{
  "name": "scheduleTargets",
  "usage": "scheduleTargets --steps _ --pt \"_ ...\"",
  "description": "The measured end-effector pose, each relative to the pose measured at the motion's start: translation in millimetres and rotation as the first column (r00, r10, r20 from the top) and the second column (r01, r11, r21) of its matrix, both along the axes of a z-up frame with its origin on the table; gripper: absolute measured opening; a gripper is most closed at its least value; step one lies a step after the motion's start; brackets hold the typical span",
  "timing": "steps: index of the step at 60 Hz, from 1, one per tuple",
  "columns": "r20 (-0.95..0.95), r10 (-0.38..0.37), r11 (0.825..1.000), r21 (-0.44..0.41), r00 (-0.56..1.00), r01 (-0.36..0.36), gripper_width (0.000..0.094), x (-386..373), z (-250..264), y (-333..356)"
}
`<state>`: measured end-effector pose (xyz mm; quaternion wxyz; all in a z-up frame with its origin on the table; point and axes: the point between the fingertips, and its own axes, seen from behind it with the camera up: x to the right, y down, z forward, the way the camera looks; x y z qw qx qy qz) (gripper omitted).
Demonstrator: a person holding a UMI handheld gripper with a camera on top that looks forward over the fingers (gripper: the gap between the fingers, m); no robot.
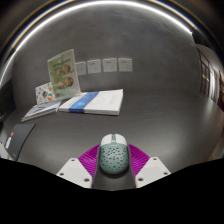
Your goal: Arrange mouse
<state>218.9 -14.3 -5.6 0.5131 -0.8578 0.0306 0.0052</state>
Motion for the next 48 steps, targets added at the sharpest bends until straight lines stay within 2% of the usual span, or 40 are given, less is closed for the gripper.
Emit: scheduleTargets --steps 2,7,12,18,24,28,31,33,36,48 --pt "-0.013 -0.020 1.000 0.004 1.000 0.020 0.0425 0.5 6.7 -2.7" --pt "0.001 -0.046 0.995 0.091 0.999 0.046 0.0426 -15.7 54.6 -8.2" --pt "0.024 -0.087 0.975 0.206 0.996 0.080 0.0423 -58.3 114.9 -17.7" --pt "0.011 -0.061 0.947 0.317 0.998 0.054 0.0423 -162.4 176.5 -23.0" --pt "-0.022 -0.011 0.929 0.368 1.000 0.018 0.0421 -290.9 196.1 -20.3" --pt "-0.044 0.038 0.941 0.337 0.998 -0.021 0.0419 -367.7 181.7 -8.8" --pt "-0.039 0.081 0.955 0.288 0.996 -0.066 0.0420 -424.3 144.3 -3.4" --pt "-0.027 0.105 0.969 0.227 0.994 -0.096 0.0420 -451.5 125.8 -0.7" --pt "-0.003 0.123 0.981 0.151 0.992 -0.121 0.0422 -479.9 92.5 0.6" --pt "0.026 0.074 0.997 -0.014 0.997 -0.074 0.0423 -502.8 8.7 -2.8"
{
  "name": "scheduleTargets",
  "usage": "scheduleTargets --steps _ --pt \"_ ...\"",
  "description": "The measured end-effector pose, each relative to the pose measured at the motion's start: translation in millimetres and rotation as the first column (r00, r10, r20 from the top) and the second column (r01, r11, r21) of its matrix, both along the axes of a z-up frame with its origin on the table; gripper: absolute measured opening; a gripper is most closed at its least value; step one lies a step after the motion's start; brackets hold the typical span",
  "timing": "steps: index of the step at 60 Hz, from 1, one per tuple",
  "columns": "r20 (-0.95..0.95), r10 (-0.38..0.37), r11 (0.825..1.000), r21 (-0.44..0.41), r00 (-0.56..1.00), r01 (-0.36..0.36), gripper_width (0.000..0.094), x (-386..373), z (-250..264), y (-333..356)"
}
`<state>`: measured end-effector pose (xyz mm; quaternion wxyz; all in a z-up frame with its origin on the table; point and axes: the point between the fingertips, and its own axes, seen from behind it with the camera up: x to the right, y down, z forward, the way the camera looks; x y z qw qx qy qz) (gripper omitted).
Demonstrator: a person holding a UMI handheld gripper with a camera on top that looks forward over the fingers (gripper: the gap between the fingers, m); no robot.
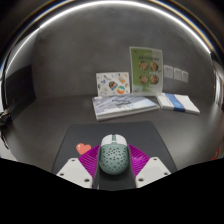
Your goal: Arrange mouse
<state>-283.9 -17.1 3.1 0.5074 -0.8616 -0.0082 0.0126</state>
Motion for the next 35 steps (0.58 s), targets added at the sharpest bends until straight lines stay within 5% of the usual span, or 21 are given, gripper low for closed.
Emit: scheduleTargets --steps 14,20,23,35 --pt "0.020 0.032 0.999 -0.032 0.999 -0.031 0.0555 -0.1 -9.8 -2.7" --pt "-0.030 0.056 0.997 -0.054 0.998 -0.057 0.0899 3.8 -1.5 -19.8" --pt "-0.051 0.078 0.995 -0.050 0.996 -0.081 0.0841 7.6 8.7 -31.6" --pt "-0.089 0.151 0.986 -0.056 0.984 -0.157 0.0853 64.4 19.1 -90.5"
